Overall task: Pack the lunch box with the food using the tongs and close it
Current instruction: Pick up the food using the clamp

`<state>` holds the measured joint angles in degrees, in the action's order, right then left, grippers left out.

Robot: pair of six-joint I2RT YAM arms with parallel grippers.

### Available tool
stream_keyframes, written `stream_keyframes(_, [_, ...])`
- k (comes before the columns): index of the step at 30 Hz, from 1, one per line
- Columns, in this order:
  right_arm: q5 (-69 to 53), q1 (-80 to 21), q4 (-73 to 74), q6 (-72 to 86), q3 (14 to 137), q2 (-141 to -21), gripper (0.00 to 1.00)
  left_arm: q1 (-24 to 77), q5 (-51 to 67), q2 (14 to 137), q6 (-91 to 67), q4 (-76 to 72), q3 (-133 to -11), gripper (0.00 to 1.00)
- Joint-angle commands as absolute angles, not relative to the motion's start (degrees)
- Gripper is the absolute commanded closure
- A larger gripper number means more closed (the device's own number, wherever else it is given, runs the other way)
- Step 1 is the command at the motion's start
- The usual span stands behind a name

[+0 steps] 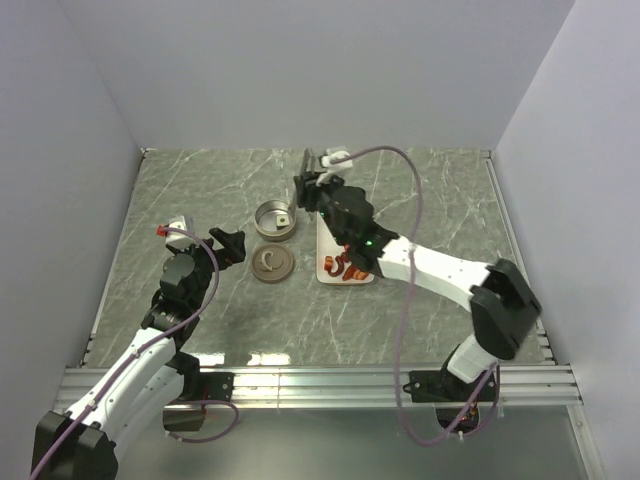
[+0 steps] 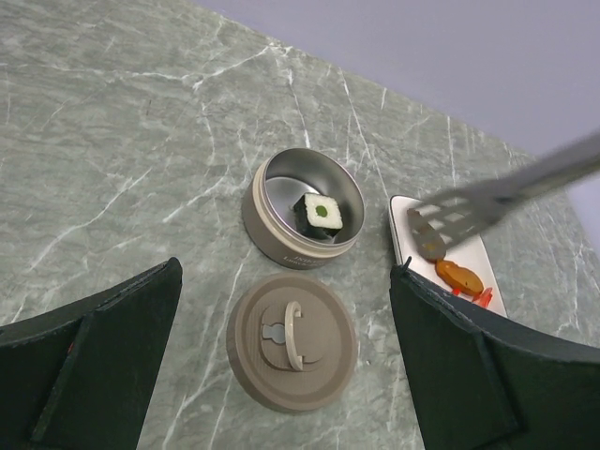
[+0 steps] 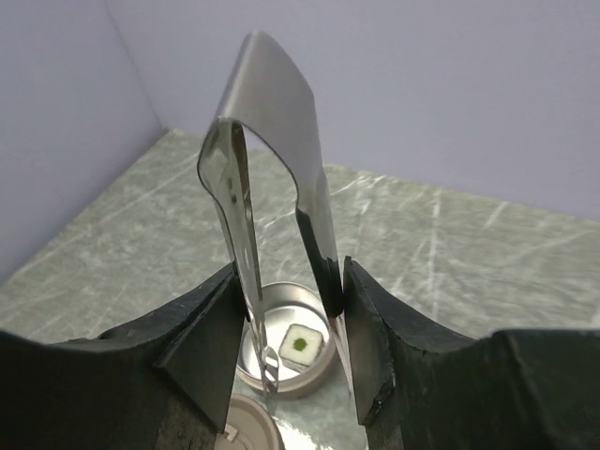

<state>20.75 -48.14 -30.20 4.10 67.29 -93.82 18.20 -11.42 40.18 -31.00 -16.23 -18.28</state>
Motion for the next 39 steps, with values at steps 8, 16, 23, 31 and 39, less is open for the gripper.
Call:
stream_keyframes(8, [33.7,-48.7,-28.8,10.6,51.4,-75.9,0.5,18.0,-11.2,40.3,-31.5,-17.7,-18.4,0.01])
stream_keyframes(16, [39.5,-51.7,-23.5,14.5,50.1,-79.0,0.53,18.0,-11.0,40.5,-31.5,-17.8,-18.5,0.01])
stream_keyframes(23, [42.9,-52.6,-20.9,16.1,50.4,-80.9,0.54,18.0,-10.6,41.6,-31.2,-18.5,-18.7,0.01])
stream_keyframes(31, [42.5,-52.7,-20.8,17.0,51.5,-84.3,0.55,18.0,-10.5,41.8,-31.1,-18.8,-18.7,0.01])
stream_keyframes(39, [43.2,-52.8,-20.7,16.5,52.7,-86.1,0.63,18.0,-10.4,42.0,-31.0,-19.1,-18.8,0.01])
